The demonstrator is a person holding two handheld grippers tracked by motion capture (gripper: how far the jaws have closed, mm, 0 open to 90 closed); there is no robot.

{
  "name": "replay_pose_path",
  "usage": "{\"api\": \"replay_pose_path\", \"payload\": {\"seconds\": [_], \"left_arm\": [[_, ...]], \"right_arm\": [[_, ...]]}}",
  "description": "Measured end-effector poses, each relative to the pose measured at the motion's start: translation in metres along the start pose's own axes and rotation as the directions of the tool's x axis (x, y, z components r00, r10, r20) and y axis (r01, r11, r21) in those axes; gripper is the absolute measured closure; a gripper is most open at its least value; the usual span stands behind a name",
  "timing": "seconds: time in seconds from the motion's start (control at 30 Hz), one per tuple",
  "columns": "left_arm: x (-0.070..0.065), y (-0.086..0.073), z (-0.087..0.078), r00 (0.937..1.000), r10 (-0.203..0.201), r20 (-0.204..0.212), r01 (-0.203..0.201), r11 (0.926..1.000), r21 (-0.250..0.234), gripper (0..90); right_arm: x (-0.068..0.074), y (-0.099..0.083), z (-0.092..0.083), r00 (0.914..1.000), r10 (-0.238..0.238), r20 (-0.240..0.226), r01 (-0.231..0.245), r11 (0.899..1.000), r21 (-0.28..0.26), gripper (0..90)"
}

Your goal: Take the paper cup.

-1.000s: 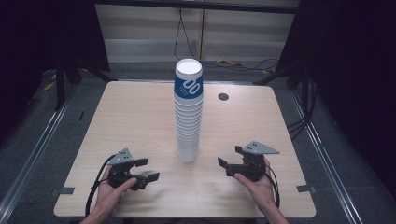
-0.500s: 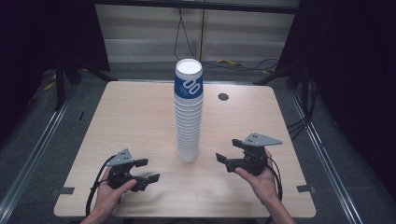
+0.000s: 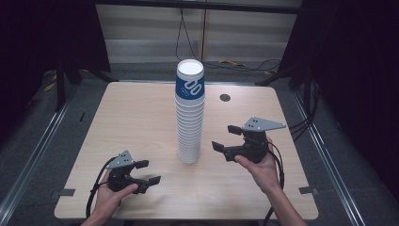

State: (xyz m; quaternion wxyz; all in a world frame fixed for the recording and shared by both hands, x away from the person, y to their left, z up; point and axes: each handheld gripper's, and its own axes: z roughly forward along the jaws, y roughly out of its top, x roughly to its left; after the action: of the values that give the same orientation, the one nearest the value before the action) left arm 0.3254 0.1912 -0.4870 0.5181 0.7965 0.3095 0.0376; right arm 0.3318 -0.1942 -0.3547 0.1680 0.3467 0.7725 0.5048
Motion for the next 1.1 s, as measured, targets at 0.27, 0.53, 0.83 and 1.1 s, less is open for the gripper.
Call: {"api": "replay_pose_path", "payload": {"seconds": [0.27, 0.53, 0.83, 1.1], "left_arm": [[0.000, 0.000, 0.000, 1.0000, 0.001, -0.003, -0.001, 1.0000, 0.009, 16.4], [0.001, 0.000, 0.000, 0.9999, -0.006, -0.012, 0.007, 1.0000, 0.007, 16.4], [0.002, 0.000, -0.001, 0.9998, -0.013, -0.016, 0.013, 0.9999, 0.008, 16.4], [0.003, -0.001, -0.001, 0.9997, -0.017, -0.015, 0.017, 0.9998, 0.011, 16.4]], "right_arm": [[0.004, 0.022, 0.005, 0.9987, -0.019, -0.048, 0.019, 1.000, -0.011, 16.9], [0.002, 0.040, 0.005, 0.9981, -0.024, -0.056, 0.021, 0.999, -0.041, 16.5], [0.001, 0.072, 0.000, 0.9956, -0.049, -0.080, 0.046, 0.998, -0.043, 16.0], [0.003, 0.091, 0.002, 0.9924, -0.074, -0.099, 0.070, 0.997, -0.040, 16.1]]}}
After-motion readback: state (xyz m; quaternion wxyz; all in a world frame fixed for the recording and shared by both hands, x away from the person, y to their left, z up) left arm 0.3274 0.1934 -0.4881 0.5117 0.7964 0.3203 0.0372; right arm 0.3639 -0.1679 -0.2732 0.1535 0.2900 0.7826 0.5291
